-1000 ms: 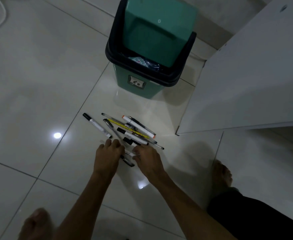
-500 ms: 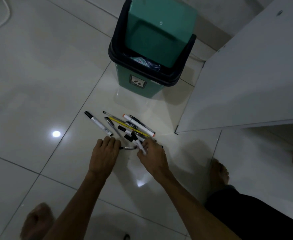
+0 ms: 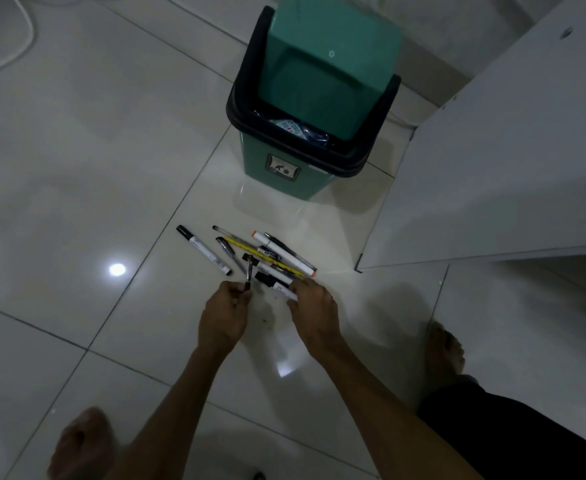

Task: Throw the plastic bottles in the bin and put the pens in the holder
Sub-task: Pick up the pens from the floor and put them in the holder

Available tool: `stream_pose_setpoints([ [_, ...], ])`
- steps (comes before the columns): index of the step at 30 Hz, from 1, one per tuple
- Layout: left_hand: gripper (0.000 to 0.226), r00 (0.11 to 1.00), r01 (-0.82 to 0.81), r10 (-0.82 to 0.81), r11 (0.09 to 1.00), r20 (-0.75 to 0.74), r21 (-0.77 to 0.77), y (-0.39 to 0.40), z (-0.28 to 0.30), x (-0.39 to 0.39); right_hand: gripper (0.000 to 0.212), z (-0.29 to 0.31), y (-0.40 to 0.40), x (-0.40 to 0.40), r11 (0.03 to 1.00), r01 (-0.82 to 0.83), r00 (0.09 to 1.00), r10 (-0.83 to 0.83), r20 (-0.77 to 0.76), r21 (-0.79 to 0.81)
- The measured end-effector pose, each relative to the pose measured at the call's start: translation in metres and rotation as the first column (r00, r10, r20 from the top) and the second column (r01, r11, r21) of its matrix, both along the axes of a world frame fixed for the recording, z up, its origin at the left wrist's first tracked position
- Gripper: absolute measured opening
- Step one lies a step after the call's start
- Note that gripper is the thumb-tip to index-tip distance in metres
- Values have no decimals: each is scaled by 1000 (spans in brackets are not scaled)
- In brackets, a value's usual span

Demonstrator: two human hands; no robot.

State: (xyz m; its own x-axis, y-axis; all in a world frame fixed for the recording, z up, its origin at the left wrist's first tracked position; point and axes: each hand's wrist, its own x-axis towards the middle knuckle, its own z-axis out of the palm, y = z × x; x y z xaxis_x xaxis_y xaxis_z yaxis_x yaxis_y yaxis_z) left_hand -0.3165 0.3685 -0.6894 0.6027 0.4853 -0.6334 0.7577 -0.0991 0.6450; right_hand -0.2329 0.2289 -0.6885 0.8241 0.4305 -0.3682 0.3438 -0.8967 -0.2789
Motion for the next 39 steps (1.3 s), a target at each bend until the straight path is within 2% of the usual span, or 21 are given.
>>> stream_pose_setpoints([
  [4,10,994,-107,108,991,3,-79,2,3,2,23,-3,4,3,996,-61,997,64,42,-70],
  [7,12,991,-129,131,985,9,-116,5,3,0,23,-4,2,2,999,1,1000,0,6,-50],
  [12,14,976,-192,209,958,60,-214,8,15,-1,24,12,3,-5,950,252,966,-234,-113,183],
  [17,15,947,-209,265,938,180,-277,9,66,4,24,65,19,-11,763,524,833,-368,-412,378],
  [21,14,923,-195,277,935,268,-296,20,132,9,28,133,33,-11,691,577,792,-342,-506,436],
  [23,13,915,-151,245,945,319,-291,28,173,7,29,173,39,-12,687,546,813,-300,-499,478],
  [30,24,876,-49,176,959,448,-280,45,332,-1,25,327,47,-13,677,401,906,-194,-376,617],
  [35,27,823,-3,120,978,556,-206,46,440,-4,25,431,46,-16,587,347,932,-125,-341,732],
  [39,17,733,16,89,989,675,-148,36,529,-5,31,513,42,-18,495,264,965,-128,-231,828],
])
